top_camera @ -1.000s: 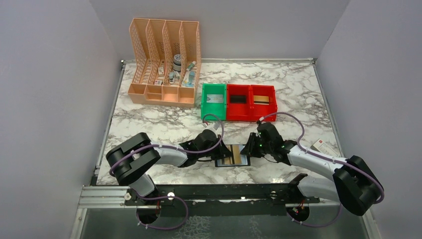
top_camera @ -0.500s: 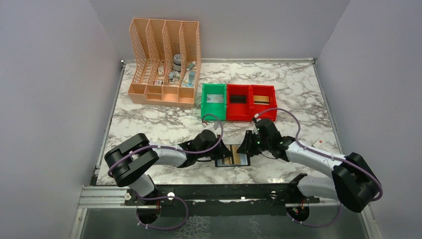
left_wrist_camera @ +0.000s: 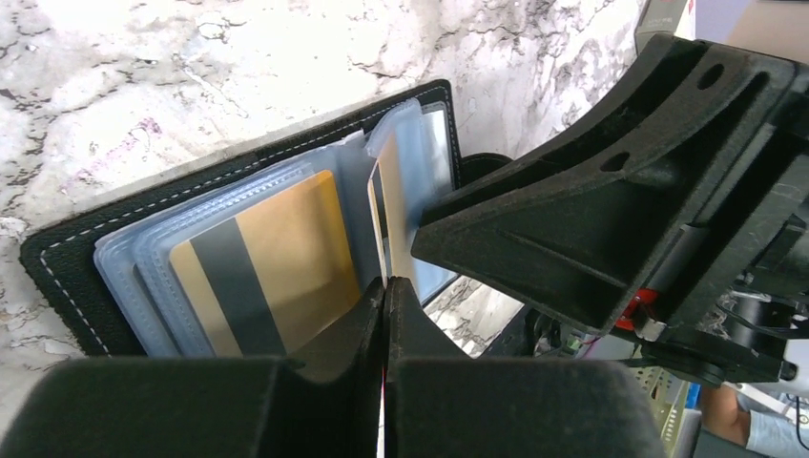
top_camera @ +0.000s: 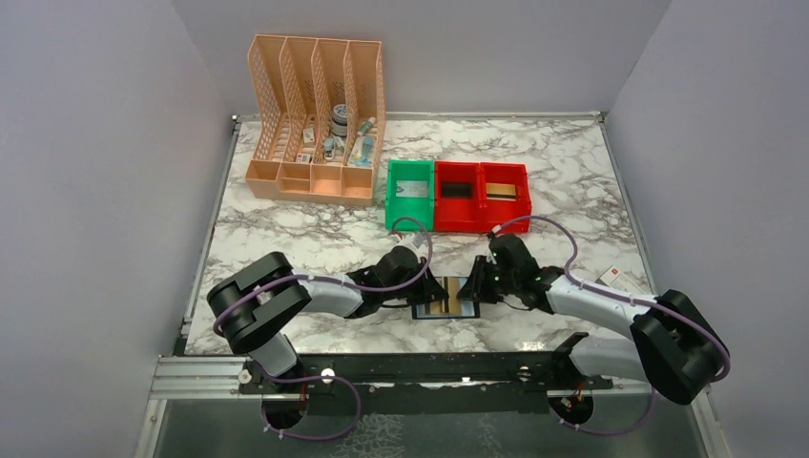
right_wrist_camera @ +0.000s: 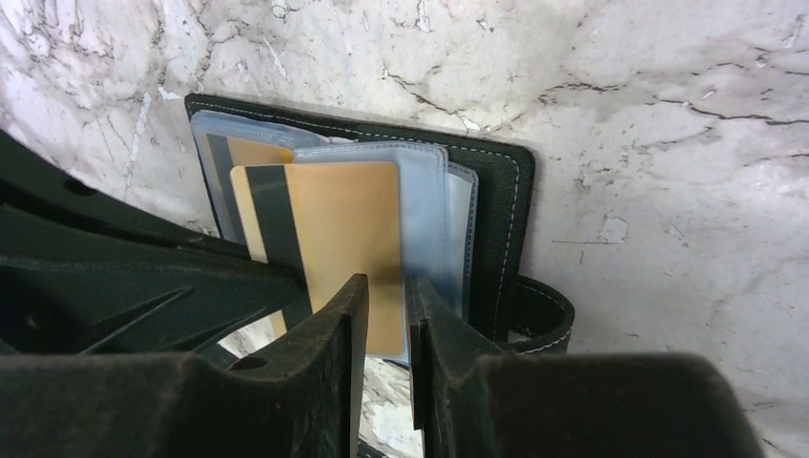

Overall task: Take the credit cards out of the card holder
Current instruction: Remove the credit card from the card holder.

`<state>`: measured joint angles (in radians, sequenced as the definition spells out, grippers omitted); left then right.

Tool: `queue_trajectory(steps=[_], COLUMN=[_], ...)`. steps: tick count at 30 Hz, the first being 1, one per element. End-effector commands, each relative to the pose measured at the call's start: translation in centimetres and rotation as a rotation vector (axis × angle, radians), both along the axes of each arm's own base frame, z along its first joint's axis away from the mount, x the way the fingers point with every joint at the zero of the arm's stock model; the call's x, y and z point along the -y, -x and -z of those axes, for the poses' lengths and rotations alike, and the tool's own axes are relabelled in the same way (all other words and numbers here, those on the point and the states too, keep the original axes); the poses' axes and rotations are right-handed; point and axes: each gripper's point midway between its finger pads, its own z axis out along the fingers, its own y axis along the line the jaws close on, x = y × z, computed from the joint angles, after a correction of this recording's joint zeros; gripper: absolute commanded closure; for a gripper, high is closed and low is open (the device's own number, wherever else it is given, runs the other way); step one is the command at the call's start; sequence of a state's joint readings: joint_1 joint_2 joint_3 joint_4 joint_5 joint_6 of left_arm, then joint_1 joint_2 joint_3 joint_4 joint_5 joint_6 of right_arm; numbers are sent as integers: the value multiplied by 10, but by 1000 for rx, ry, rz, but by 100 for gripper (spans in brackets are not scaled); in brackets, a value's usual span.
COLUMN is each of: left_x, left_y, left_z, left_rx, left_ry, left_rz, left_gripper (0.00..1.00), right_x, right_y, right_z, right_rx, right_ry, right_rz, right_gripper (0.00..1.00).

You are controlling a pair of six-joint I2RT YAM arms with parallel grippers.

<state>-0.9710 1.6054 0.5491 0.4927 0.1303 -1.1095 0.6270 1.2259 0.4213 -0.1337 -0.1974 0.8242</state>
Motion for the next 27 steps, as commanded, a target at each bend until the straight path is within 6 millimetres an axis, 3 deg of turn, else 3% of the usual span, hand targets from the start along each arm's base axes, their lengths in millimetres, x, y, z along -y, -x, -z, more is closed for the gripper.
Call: queue_trajectory(steps=[1,4,7,12,17,23,27], left_x=[-6,-24,-40,-47,-50,-60,-71], left_y=[-7,-10,-11,-10,-13,-27,-32], left_z=[-16,-12,-14,-43,-69,-96,-103], left_rx=[51,57,76,155,233,316,320], left_ry=[11,-60,-141,-117,-87,-44,27], left_rz=[-40,-88,-105,-80,-54,-31,-32], left_gripper=[100,100,100,100,100,100,100], right_x=[24,20,11,1,17,47,43], right_y=[2,-6,-14,-29,-50,-63,-63], right_z=[15,2,-19,-67,-107,-145,-146], right_rx=[-3,51,129,305,549,769,737], right_ry=[115,102,54,-35,-2,42,79], right_rz=[59,41,6,-22,13,125,83], right_gripper=[78,76,66,50,43,43,38])
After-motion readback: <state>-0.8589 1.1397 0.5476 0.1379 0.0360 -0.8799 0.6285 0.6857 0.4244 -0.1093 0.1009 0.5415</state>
